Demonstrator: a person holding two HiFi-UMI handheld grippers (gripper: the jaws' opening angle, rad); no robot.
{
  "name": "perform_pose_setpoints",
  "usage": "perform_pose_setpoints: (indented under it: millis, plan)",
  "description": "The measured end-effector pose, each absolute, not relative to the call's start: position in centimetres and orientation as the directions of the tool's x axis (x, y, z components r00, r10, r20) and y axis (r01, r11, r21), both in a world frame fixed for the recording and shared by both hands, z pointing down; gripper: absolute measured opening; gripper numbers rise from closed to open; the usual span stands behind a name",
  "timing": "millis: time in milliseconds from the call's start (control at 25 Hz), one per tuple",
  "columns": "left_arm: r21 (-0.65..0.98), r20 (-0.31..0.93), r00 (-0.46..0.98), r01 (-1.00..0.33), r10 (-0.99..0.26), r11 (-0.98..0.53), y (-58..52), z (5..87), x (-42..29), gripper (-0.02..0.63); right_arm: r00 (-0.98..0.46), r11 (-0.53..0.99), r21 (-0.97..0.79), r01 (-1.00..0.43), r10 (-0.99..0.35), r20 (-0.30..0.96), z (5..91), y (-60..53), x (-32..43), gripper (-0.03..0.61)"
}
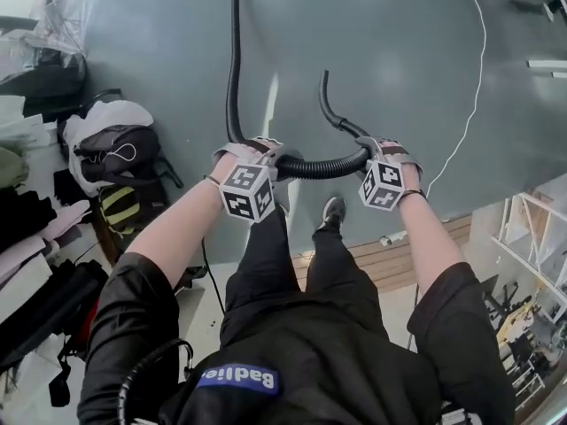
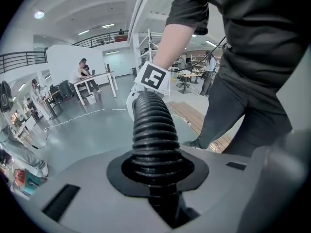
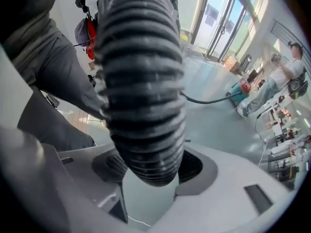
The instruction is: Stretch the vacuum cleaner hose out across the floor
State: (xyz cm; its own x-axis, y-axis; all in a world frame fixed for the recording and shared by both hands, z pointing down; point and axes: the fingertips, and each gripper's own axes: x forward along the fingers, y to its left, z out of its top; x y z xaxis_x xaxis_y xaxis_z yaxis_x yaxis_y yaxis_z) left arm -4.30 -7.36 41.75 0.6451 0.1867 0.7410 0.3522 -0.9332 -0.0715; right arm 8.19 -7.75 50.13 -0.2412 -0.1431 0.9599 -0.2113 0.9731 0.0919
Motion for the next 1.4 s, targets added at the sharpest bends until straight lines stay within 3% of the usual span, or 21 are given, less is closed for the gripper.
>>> perform_pose_setpoints:
  millis: [40, 80, 200, 240, 320, 400, 520, 640, 760, 800, 840, 960, 1040, 1160, 1400]
  plan:
    - [-0.075, 0.75, 0.635, 0.357, 0.183, -0.931, -6.8, 41.3, -4.6, 0.101, -0.262, 0.974, 0.091, -0.209, -0.146, 0.954, 50.0, -7.3, 8.0, 0.251]
    - [-0.08, 0.764, 0.623, 0.352, 0.169, -0.933, -6.4, 41.0, -4.9, 0.103, -0.274, 0.974, 0.089, -0.207, -0.145, 0.951, 49.7, -7.0, 7.7, 0.17]
    - [-0.048, 0.811, 0.574, 0.264, 0.117, -0.963, -6.1, 41.2, -6.0, 0.103, -0.287, 0.97, 0.084, -0.228, -0.15, 0.946, 47.4, -7.0, 7.4, 0.163]
    - [-0.028, 0.826, 0.553, 0.227, 0.106, -0.973, -5.8, 41.3, -6.1, 0.131, -0.291, 0.968, 0.084, -0.238, -0.154, 0.944, 46.3, -6.9, 7.4, 0.162]
    - [-0.03, 0.852, 0.519, 0.178, 0.068, -0.984, -4.9, 41.1, -5.1, 0.268, -0.293, 0.967, 0.091, -0.239, -0.161, 0.943, 44.1, -6.2, 7.2, 0.158]
    - [-0.08, 0.852, 0.524, 0.156, 0.014, -0.984, -4.0, 39.9, -2.4, 0.287, -0.284, 0.971, 0.096, -0.217, -0.157, 0.946, 42.7, -5.1, 6.7, 0.156]
    - [-0.173, 0.851, 0.523, 0.178, -0.056, -0.969, -2.3, 38.5, 2.6, 0.287, -0.251, 0.979, 0.101, -0.178, -0.144, 0.957, 41.8, -3.6, 6.1, 0.155]
    - [-0.197, 0.9, 0.426, 0.221, -0.087, -0.955, -0.4, 40.7, 5.3, 0.287, -0.191, 0.981, 0.111, -0.156, -0.141, 0.971, 41.5, -2.2, 6.5, 0.155]
    - [-0.177, 0.911, 0.4, 0.162, -0.099, -0.971, 0.4, 43.0, 5.7, 0.288, -0.154, 0.98, 0.131, -0.151, -0.154, 0.976, 40.9, -0.8, 6.2, 0.153]
    - [-0.173, 0.904, 0.414, 0.134, -0.104, -0.976, 0.5, 42.9, 5.6, 0.256, -0.147, 0.979, 0.14, -0.147, -0.162, 0.976, 40.6, -0.3, 6.0, 0.154]
    - [-0.171, 0.895, 0.434, 0.119, -0.104, -0.978, 0.7, 42.6, 5.5, 0.164, -0.144, 0.978, 0.15, -0.141, -0.171, 0.975, 40.3, 0.1, 5.7, 0.154]
    - [-0.181, 0.866, 0.493, 0.157, -0.082, -0.971, 2.1, 40.5, 5.2, 0.161, -0.178, 0.972, 0.178, -0.152, -0.204, 0.963, 39.2, 1.7, 5.2, 0.155]
    - [-0.197, 0.852, 0.518, 0.182, -0.076, -0.963, 2.9, 39.0, 3.6, 0.161, -0.178, 0.967, 0.194, -0.163, -0.223, 0.958, 39.2, 2.7, 5.4, 0.159]
    - [-0.199, 0.83, 0.555, 0.201, -0.056, -0.959, 4.1, 36.1, -0.5, 0.161, -0.148, 0.953, 0.218, -0.21, -0.251, 0.957, 40.7, 3.9, 7.1, 0.228]
    - [-0.201, 0.778, 0.628, 0.263, 0.009, -0.944, 5.7, 30.2, -9.6, 0.16, -0.183, 0.925, 0.2, -0.324, -0.269, 0.946, 41.3, 5.9, 6.7, 0.213]
